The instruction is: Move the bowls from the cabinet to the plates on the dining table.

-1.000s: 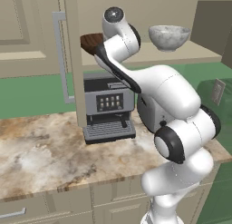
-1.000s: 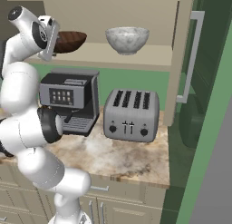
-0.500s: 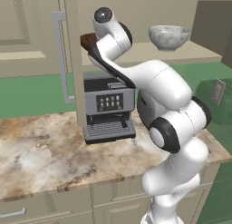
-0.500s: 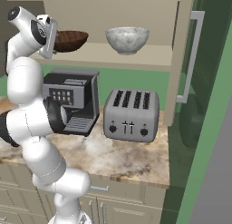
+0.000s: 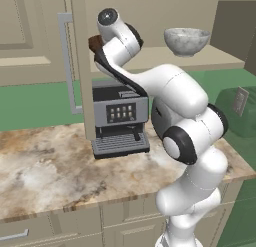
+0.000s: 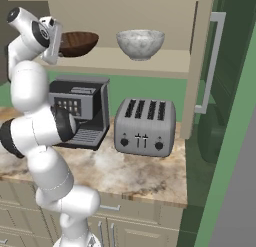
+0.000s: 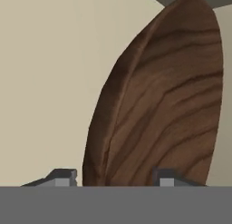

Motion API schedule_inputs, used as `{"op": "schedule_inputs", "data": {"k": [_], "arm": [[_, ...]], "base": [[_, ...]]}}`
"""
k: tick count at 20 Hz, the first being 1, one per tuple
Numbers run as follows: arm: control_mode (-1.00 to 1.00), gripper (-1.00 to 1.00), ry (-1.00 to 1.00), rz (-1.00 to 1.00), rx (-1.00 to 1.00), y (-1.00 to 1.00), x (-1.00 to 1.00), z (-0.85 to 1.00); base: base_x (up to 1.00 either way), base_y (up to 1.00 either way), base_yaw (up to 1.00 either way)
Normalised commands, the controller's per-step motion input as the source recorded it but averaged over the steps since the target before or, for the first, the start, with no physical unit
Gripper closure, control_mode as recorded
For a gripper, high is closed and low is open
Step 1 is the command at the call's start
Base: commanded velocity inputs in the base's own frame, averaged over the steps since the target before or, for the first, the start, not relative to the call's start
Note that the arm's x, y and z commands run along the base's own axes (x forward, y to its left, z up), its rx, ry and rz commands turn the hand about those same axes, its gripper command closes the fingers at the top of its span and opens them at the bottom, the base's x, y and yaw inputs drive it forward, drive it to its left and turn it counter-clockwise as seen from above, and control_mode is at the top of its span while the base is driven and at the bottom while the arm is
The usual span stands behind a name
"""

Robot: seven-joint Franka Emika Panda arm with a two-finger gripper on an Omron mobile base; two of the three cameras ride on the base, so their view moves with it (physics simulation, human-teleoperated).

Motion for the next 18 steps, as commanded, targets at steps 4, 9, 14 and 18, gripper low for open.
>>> {"op": "schedule_inputs", "data": {"k": [4,9,14,18], "arm": [[-1.0,1.0,-0.05,0.0,0.0,0.0,-0.01,-0.28],[-1.0,1.0,-0.06,0.0,0.0,0.0,0.0,-0.13],[-1.0,1.0,-0.11,0.0,0.0,0.0,-0.22,0.0],[-1.0,1.0,-0.12,0.0,0.03,0.0,-0.76,0.0]], "base": [[0.0,0.0,0.0],[0.0,0.0,0.0],[0.0,0.0,0.0],[0.0,0.0,0.0]]}}
